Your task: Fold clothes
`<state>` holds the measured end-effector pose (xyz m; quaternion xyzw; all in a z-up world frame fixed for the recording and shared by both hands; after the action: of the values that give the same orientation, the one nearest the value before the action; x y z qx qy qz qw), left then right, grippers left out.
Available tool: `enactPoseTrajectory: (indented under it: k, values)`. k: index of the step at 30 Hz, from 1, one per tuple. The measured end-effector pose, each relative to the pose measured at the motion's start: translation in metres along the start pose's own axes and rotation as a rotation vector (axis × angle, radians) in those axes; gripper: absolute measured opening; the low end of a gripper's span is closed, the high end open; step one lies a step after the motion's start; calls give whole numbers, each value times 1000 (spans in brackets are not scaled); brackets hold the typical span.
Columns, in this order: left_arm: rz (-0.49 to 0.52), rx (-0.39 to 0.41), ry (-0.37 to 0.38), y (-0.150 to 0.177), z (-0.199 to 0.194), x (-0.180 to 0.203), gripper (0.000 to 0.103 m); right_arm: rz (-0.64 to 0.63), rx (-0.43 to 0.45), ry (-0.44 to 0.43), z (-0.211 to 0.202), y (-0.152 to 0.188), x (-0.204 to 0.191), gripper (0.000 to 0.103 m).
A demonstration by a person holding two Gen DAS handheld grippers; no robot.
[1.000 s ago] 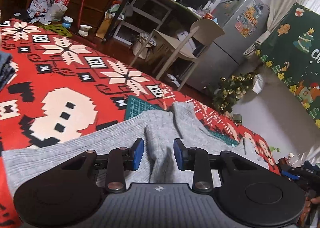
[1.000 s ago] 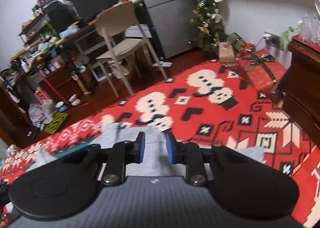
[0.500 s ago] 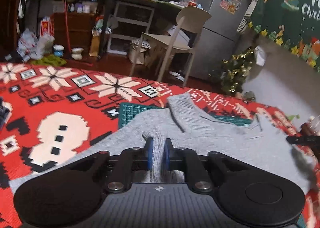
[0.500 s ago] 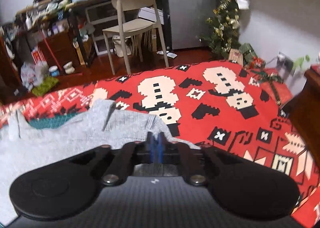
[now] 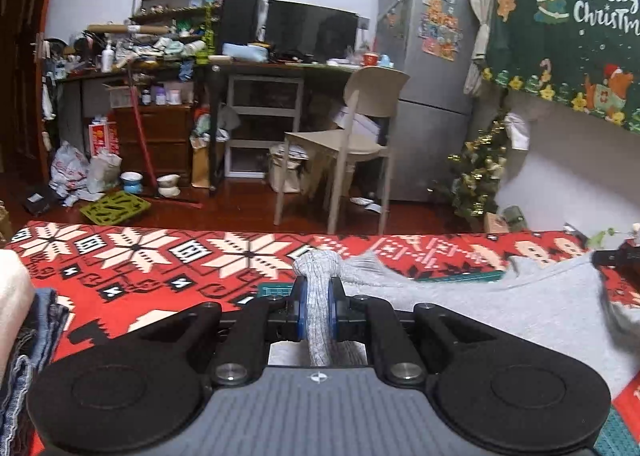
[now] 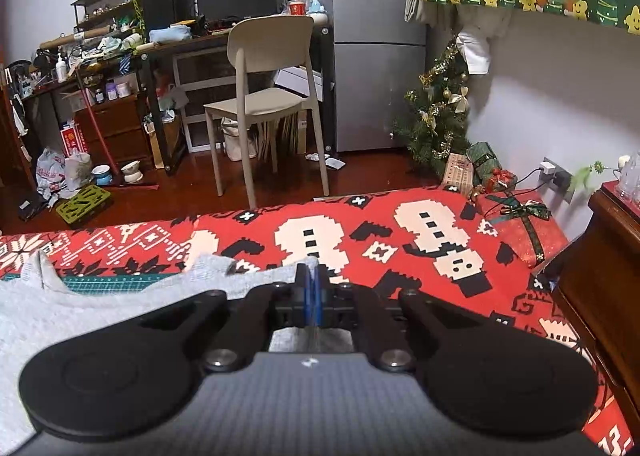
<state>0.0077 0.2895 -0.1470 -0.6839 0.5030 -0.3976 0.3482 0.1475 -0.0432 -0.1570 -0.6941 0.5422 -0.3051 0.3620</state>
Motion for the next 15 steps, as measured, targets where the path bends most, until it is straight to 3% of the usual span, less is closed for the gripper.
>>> enactPoseTrajectory:
  k: [7, 11, 15]
  values:
    - [-25, -123, -40, 22, 32, -8, 12, 15, -61, -4, 18, 16, 2, 4]
    - [-49, -100, -59, 17, 26, -13, 35, 16, -72, 17, 20, 19, 3, 12]
    - [-138, -79, -37, 6, 14, -22, 35, 58, -48, 21, 10, 12, 10, 13]
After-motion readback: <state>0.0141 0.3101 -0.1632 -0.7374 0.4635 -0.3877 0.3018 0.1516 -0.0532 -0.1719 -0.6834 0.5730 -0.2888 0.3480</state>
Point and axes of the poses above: each gripper's, at about its wrist camera, not at the fingertips, and z roughly the way its jaws point, x to its right, y to its underside, the point moved 3 cm from there along z, roughly the way its jaws point, and after that the axes turned 6 degrees about -z, right-handed, at the moved point
